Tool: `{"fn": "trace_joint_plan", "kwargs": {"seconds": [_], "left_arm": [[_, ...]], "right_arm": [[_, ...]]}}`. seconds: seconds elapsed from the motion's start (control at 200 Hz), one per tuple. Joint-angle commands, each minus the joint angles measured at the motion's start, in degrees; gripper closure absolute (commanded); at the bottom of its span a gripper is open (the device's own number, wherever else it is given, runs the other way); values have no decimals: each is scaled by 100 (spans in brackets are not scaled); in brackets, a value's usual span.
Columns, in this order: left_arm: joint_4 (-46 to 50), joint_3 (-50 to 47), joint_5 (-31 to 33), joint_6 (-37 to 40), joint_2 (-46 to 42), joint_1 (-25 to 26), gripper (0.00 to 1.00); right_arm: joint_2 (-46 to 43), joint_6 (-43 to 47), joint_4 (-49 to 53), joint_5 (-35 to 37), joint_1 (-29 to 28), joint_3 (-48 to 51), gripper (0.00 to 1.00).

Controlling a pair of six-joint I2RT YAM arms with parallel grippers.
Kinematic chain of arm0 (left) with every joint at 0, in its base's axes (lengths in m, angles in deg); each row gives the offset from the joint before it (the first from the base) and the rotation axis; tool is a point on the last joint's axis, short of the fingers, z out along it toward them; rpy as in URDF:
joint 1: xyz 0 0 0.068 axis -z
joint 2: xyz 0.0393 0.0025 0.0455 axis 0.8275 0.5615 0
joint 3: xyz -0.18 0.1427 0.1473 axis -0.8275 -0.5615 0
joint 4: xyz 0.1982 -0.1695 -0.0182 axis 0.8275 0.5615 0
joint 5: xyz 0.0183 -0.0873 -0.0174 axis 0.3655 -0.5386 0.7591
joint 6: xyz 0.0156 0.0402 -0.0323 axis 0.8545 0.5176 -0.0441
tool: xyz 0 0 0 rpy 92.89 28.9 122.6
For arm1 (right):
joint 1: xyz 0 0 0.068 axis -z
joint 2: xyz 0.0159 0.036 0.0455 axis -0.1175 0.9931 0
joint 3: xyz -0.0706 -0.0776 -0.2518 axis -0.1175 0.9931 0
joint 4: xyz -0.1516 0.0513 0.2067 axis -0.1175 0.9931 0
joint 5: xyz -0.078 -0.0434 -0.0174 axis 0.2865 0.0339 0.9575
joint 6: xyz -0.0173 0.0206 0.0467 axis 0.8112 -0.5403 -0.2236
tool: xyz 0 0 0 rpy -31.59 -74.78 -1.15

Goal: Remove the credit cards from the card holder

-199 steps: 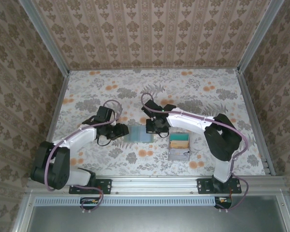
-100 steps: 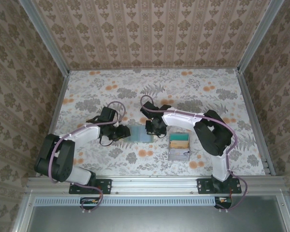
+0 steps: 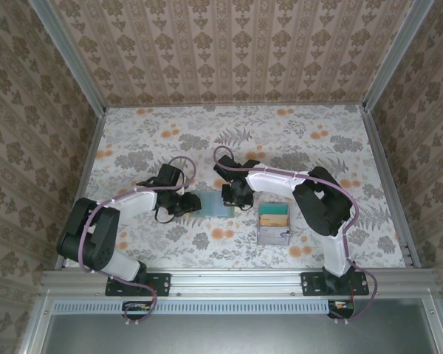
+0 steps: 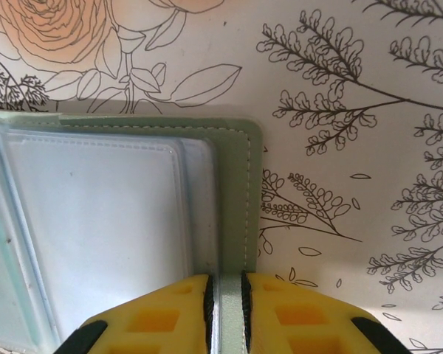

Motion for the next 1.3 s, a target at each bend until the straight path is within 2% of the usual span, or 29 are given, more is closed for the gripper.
{"fn": "trace_joint_plan", "kwargs": {"seconds": [0.0,0.325,0.62,0.7,0.78,0.865,1.095,1.295], "left_arm": [[-287,99,-208,52,103,37,63],[-733,77,-675,-64,17,272,60],[-765,213,-732,-75,-36,438,45],[-661,263,-644,-46,-39,442,32],[-528,281,-517,-4,-57,439,26],[-455,285,-498,41,-115,439,14],[-87,477,-277,194,-354,414,4],[76,620,-330,347,-347,361,5]], "right_arm": [[167,-4,7,-125,20,-51,78],[212,-20,-6,-180,25,-56,78],[-8,-26,-6,-35,42,-48,76],[-130,-26,3,40,73,-47,75],[-223,-25,11,93,98,-53,74],[-317,-22,11,149,116,-47,74],[-358,36,64,164,145,-139,73],[-332,48,82,147,146,-163,73]]}}
